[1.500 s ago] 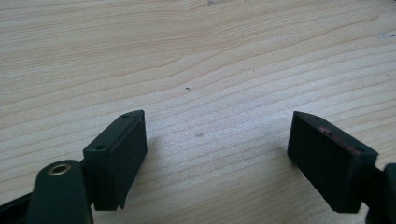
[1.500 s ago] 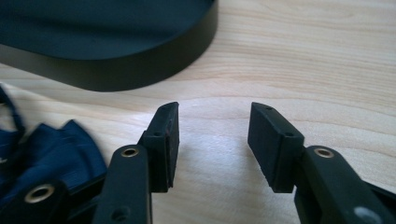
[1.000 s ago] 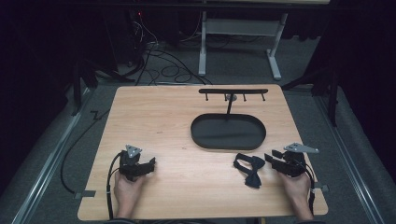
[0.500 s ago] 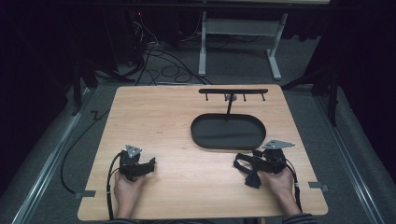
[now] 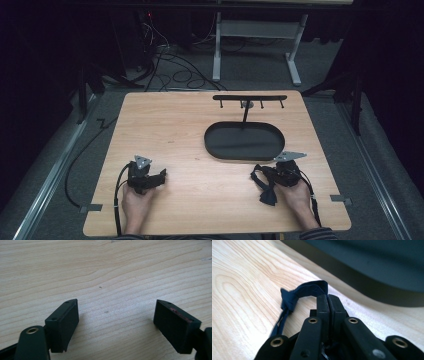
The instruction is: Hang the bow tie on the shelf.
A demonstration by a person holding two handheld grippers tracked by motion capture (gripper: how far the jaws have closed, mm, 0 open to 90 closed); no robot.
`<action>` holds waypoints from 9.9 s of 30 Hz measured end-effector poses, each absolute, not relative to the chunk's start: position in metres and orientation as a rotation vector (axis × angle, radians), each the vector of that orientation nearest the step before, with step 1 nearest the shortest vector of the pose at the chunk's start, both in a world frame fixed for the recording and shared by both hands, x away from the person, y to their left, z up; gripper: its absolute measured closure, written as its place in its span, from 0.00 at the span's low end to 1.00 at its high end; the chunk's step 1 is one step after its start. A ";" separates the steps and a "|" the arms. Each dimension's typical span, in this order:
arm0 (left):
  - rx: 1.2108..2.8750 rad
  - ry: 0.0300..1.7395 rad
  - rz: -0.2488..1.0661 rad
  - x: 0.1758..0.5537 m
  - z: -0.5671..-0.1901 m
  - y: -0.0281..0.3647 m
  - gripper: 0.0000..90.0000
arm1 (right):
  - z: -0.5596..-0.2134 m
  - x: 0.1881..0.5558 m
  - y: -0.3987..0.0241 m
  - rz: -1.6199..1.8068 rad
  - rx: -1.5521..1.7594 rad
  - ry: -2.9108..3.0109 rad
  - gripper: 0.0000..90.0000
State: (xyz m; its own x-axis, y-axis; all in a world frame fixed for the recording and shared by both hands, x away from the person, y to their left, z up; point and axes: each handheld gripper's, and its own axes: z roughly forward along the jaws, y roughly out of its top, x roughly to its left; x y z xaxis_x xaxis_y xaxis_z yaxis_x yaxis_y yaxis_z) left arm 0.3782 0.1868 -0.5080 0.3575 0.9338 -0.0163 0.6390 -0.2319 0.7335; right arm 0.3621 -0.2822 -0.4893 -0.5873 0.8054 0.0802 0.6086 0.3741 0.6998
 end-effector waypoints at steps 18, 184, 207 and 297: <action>1.966 1.363 0.577 0.378 -0.508 0.187 0.23 | -0.452 0.353 -0.300 1.169 1.229 2.211 1.00; 1.962 1.365 0.578 0.378 -0.508 0.187 0.24 | -0.359 0.423 -0.323 1.272 1.371 1.946 0.64; 1.961 1.365 0.580 0.378 -0.508 0.187 0.24 | -0.361 0.401 -0.336 1.316 1.377 1.899 0.63; 1.963 1.366 0.582 0.378 -0.508 0.187 0.24 | -0.415 0.322 -0.350 1.423 1.418 1.863 0.63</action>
State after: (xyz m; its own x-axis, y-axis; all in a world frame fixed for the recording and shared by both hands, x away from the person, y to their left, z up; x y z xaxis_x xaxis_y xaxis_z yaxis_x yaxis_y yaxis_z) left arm 0.3781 0.1868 -0.5080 0.3534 0.9354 -0.0139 0.6381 -0.2302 0.7347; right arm 0.3220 -0.3496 -0.4151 -0.4059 0.8791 0.2500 0.4726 -0.0323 0.8807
